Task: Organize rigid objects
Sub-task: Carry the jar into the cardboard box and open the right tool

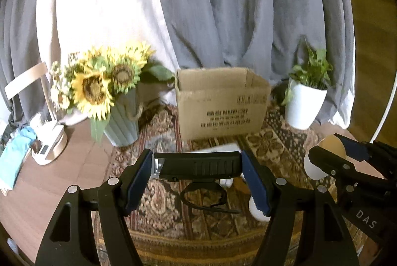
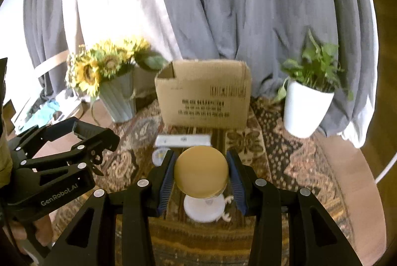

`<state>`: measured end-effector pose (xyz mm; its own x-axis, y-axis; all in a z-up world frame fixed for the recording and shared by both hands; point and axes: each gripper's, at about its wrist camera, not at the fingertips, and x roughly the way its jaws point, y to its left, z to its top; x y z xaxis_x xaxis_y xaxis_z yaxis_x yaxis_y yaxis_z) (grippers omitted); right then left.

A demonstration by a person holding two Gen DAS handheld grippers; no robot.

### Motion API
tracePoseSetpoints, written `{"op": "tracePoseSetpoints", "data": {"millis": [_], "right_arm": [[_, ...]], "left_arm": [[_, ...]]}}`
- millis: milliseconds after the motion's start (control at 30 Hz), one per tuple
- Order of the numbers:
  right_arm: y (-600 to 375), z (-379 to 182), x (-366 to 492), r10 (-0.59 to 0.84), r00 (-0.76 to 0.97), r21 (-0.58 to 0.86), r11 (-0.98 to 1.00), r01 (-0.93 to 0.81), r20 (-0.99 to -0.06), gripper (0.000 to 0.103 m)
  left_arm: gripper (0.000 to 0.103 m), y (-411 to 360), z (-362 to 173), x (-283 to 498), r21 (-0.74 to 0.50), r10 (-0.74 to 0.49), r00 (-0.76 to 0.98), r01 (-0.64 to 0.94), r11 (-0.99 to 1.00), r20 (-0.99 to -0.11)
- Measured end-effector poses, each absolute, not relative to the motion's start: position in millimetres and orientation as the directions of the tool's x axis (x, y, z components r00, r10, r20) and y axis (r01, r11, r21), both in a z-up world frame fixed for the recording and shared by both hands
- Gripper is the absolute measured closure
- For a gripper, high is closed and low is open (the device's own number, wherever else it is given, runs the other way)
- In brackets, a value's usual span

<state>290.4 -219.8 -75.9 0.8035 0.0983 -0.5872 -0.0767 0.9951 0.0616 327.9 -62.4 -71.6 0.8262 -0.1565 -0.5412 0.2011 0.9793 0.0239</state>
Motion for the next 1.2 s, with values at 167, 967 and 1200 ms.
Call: {"op": "tracePoseSetpoints", "data": {"millis": [167, 967, 1200], "right_arm": [[-224.6, -62.0, 304.1, 0.103, 0.830, 0.059, 0.995, -0.084, -0.548, 0.060], [-243.9, -25.8, 430.7, 0.138, 0.871, 0.093, 0.990, -0.107, -0.472, 0.060], [-256.9, -30.6, 483.7, 0.155, 0.845, 0.126, 0.986, -0.105, -0.513, 0.060]], "left_arm": [[0.032, -65.7, -56.9, 341.1, 0.016, -0.156, 0.847, 0.191, 0.981, -0.509], [0.032, -88.1, -20.5, 472.9, -0.003, -0.182, 0.851, 0.208, 0.978, -0.493], [0.032, -97.2, -20.9, 517.6, -0.006, -0.202, 0.822, 0.235, 0.972, -0.533]]}}
